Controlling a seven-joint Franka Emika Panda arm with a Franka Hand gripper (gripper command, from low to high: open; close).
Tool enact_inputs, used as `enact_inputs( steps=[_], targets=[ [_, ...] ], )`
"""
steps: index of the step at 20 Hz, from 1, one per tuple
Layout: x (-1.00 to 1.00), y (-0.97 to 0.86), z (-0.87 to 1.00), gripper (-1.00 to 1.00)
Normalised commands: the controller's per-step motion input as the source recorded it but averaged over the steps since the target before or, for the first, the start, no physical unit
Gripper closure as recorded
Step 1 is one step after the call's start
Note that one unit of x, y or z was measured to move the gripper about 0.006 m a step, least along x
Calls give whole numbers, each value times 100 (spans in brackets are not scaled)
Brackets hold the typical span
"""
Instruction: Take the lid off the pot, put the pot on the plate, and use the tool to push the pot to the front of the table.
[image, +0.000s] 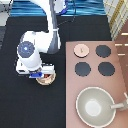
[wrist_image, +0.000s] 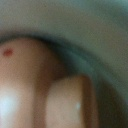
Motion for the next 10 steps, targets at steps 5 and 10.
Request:
enact_inputs(
  steps=[5, 10],
  targets=[
    [-49, 3, 83, -100],
    [-60, -16, 79, -100]
  ],
)
